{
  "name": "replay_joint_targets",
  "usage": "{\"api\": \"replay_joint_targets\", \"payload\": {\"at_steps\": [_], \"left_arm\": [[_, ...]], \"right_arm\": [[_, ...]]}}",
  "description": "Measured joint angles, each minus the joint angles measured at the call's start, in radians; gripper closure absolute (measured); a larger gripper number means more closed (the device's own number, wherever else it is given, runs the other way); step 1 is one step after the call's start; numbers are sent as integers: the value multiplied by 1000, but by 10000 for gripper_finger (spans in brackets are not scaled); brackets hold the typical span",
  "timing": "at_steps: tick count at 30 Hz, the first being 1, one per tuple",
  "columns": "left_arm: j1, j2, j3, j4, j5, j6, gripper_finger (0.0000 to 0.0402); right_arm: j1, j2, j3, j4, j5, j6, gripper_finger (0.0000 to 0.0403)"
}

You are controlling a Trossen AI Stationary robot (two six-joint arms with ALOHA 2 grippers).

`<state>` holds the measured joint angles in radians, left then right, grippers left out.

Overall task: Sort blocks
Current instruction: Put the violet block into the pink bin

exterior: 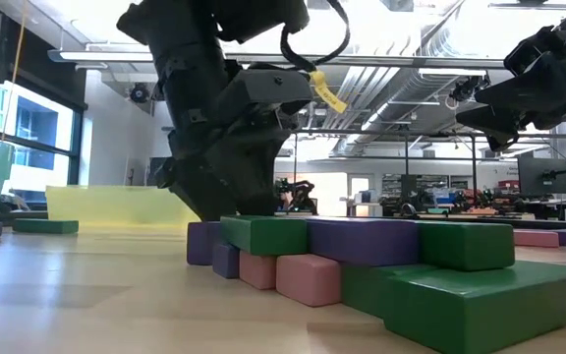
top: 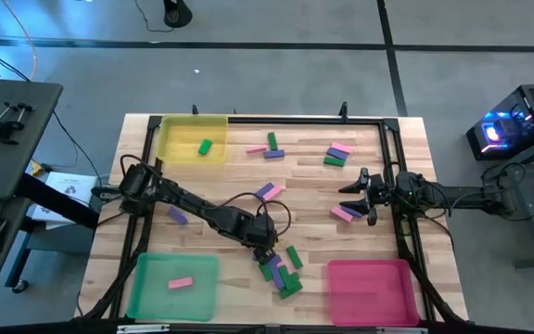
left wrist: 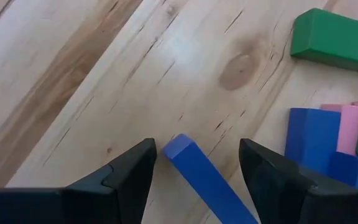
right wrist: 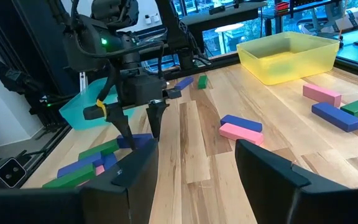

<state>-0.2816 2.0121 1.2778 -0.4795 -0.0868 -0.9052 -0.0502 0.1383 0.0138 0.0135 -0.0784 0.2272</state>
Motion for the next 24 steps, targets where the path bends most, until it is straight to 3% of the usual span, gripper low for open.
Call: {"api": "replay_joint_targets", "payload": {"at_steps": [7, 16, 19, 24], "left_arm": [[24, 0, 1, -40, 90, 23, 233], [43, -8, -1, -73, 178, 100, 377], [50, -32, 5, -144, 199, 135, 378], [75, -115, 94, -203, 114, 238, 373]], "right_arm": [[0, 0, 0, 0, 0, 0, 204], [0, 0, 0, 0, 0, 0, 204], [0, 0, 0, 0, 0, 0, 204], [0, 1, 0, 0, 0, 0, 204]]}}
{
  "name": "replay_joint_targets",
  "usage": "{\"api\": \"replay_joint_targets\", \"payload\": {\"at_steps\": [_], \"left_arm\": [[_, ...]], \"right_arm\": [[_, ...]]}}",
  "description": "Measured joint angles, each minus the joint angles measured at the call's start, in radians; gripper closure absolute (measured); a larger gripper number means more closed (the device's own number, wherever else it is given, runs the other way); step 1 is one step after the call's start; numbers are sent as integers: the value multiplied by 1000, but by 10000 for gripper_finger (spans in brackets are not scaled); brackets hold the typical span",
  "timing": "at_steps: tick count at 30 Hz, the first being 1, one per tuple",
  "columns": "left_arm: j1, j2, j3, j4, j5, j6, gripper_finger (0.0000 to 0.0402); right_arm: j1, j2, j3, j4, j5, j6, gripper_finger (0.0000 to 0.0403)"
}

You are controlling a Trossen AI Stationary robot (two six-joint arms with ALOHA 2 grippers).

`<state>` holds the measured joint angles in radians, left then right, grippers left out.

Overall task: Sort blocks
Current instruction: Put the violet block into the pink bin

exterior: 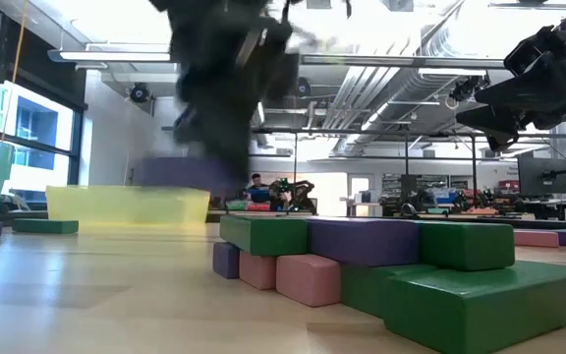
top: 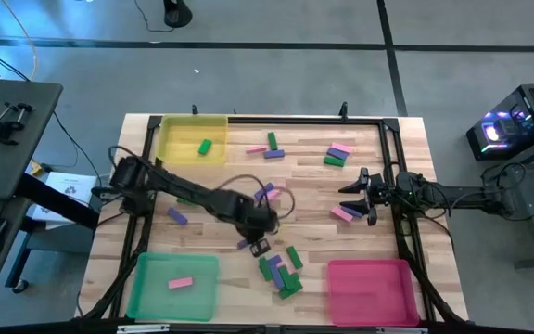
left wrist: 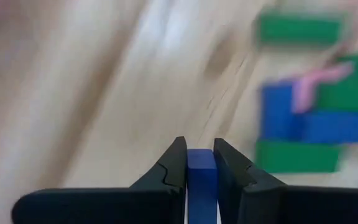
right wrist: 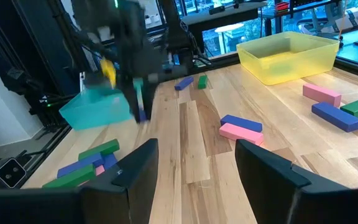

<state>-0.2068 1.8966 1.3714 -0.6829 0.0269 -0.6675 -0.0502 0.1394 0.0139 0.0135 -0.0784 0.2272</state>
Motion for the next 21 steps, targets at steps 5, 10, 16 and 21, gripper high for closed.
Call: {"api": "replay_joint_targets", "payload": {"at_steps": [5, 10, 16, 21], "left_arm": [[4, -28, 128, 130, -50, 229, 376], [4, -8, 193, 494, 20, 463, 376], [32, 135, 250, 822, 203, 596, 376], [40, 344, 485, 818, 334, 692, 376]], "right_arm": [[0, -1, 0, 0, 0, 0, 204], [0, 3, 0, 0, 0, 0, 204], [0, 7, 0, 1, 0, 0, 204], [0, 13, 0, 0, 1, 0, 204]]}}
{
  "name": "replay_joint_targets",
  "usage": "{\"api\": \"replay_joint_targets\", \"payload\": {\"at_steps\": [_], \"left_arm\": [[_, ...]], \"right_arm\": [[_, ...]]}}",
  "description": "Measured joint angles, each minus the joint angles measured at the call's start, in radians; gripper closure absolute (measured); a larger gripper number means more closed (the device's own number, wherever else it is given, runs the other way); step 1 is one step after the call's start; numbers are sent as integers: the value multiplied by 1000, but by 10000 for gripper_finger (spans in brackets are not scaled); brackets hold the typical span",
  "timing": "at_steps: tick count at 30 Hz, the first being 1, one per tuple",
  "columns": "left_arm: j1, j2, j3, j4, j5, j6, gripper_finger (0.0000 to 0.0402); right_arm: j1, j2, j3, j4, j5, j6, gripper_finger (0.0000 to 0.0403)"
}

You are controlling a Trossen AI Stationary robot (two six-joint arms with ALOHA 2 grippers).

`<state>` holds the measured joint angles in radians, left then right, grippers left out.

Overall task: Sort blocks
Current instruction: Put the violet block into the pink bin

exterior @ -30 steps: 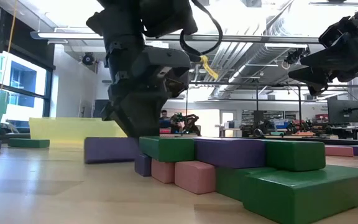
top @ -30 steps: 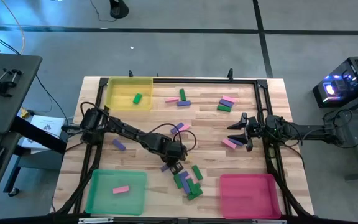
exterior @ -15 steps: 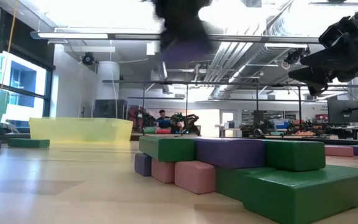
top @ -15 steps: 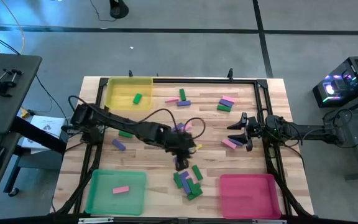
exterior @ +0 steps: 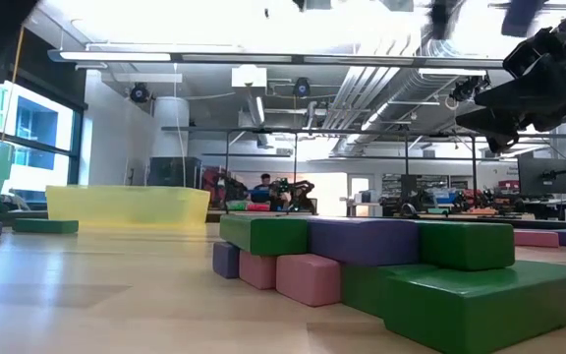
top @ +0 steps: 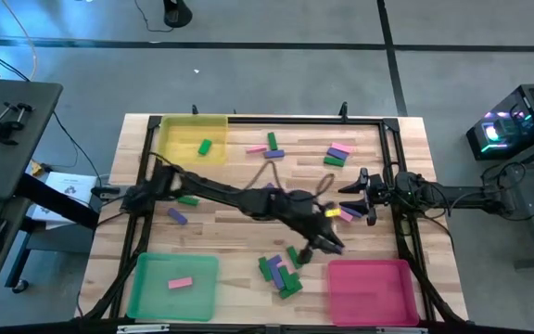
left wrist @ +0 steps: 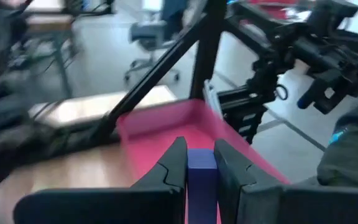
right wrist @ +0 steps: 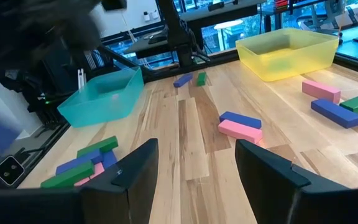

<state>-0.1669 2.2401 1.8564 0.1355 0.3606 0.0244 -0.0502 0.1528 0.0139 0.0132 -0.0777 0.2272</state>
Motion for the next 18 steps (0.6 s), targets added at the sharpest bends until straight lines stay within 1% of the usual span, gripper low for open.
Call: {"api": "replay_joint_targets", "payload": {"at_steps": [3, 5, 8, 11, 15, 18], "left_arm": [[-5, 107, 151, -45, 79, 62, 376], [-13, 164, 232, -65, 86, 101, 376], [-26, 227, 308, -92, 86, 158, 373], [-39, 259, 322, -108, 76, 210, 371], [-52, 273, 323, -112, 74, 239, 372], [-61, 291, 325, -87, 74, 276, 371]], "right_arm": [[0, 1, 0, 0, 0, 0, 204], [0, 2, 0, -1, 4, 0, 204], [0, 4, 0, -1, 7, 0, 204], [0, 4, 0, -1, 8, 0, 204], [0, 4, 0, -1, 8, 0, 204], [0, 4, 0, -1, 8, 0, 204]]}}
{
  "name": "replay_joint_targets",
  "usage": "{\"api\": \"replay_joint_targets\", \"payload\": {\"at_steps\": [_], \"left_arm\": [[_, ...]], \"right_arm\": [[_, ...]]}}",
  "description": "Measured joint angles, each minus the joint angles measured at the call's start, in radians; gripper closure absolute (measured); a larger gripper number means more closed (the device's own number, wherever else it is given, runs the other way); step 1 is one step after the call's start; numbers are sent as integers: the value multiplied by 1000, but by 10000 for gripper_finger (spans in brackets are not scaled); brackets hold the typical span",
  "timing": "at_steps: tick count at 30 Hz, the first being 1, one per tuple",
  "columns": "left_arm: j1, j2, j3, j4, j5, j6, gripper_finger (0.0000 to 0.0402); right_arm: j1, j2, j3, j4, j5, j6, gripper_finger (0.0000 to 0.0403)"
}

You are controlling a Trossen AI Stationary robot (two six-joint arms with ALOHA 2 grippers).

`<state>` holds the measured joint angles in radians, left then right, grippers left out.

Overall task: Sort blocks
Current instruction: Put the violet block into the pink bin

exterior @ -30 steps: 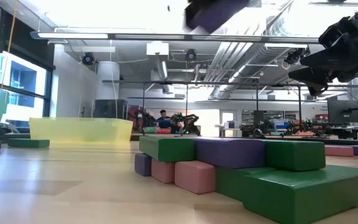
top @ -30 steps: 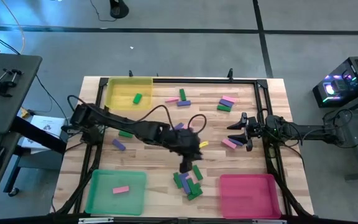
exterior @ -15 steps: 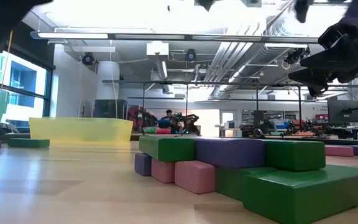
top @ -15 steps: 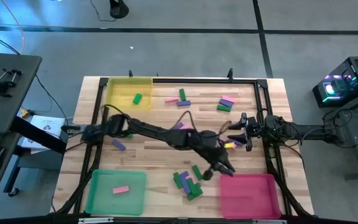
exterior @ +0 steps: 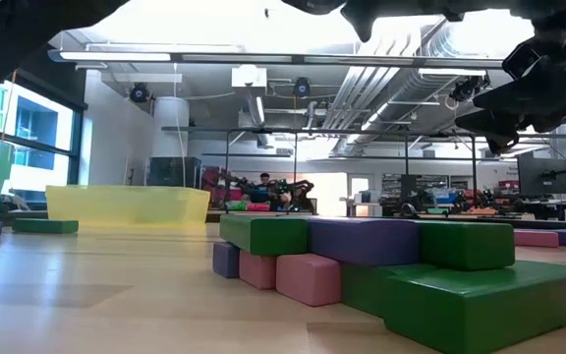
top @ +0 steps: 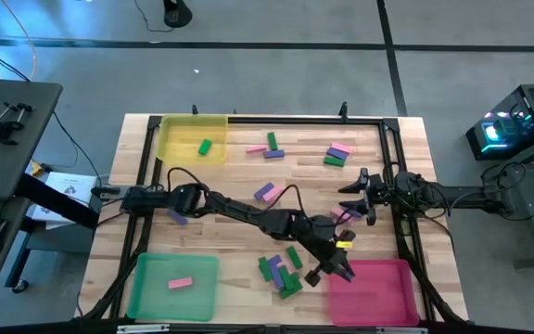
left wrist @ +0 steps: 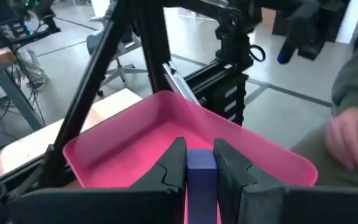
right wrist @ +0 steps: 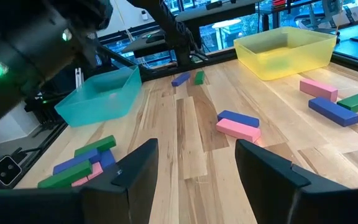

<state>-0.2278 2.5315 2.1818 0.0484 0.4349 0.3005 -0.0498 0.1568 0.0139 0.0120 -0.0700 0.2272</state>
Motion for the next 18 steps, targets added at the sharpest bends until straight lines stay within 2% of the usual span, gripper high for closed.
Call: {"api": "replay_joint_targets", "payload": {"at_steps": [8, 14, 18], "left_arm": [[-32, 59, -1, 74, -2, 124, 368], [-36, 106, -1, 141, -7, 148, 365], [-33, 121, -1, 163, -9, 149, 345]], "right_arm": [[0, 1, 0, 0, -1, 0, 204], [0, 4, 0, 0, 0, 0, 204], [0, 13, 0, 0, -1, 0, 204]]}}
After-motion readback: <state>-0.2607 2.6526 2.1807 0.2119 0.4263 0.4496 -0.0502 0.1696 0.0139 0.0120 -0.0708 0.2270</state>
